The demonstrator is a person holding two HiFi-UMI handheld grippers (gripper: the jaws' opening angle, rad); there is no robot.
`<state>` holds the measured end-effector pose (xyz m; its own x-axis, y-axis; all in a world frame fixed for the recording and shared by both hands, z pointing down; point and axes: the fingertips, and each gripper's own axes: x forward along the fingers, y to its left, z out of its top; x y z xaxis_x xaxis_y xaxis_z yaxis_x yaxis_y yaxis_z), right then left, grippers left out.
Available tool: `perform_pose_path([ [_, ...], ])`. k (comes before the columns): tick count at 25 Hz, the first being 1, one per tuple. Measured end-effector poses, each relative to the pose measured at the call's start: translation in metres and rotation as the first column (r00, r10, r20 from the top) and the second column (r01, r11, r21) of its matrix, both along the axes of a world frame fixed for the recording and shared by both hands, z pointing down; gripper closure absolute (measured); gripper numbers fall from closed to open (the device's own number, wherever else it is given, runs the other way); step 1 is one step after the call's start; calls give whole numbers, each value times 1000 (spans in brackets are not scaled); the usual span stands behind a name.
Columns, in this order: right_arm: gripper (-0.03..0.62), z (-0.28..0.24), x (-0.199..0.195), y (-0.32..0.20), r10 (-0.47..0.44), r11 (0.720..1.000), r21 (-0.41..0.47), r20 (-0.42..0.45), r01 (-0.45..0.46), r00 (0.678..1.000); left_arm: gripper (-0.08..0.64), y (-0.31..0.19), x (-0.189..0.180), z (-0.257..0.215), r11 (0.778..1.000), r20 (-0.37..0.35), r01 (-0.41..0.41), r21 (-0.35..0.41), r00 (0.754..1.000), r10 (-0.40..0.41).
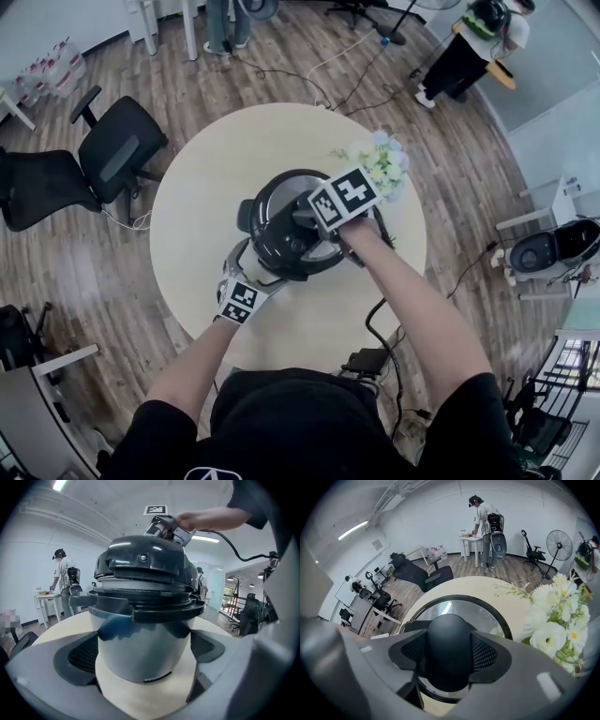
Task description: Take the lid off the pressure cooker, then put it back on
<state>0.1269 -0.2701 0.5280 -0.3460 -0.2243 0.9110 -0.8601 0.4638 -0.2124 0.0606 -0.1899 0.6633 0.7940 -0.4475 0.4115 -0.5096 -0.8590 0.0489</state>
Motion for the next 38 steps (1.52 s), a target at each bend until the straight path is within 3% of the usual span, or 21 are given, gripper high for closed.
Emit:
perform_pose_path([
  [13,307,3,-6,-4,-80,997,-5,-20,80,997,-31,1,-1,1,1000,5,-2,4,1000,2],
  [18,305,7,-11,-3,-122,991,43,-69,125,990,-29,0,1,-1,1000,2,-3,4,1000,3],
  [30,305,7,-11,-2,-142,983,110,-46,147,989,-29,0,0,1,1000,4,-3,5,1000,3],
  [34,305,14,-15,5,-224,966,108,-108,235,969,-29,0,1,1,1000,5,-7,6,1000,7],
  [38,305,21,-16,2,-245,962,86,-133,257,960,-29,-1,2,7,1000,-1,-6,8,1000,6],
])
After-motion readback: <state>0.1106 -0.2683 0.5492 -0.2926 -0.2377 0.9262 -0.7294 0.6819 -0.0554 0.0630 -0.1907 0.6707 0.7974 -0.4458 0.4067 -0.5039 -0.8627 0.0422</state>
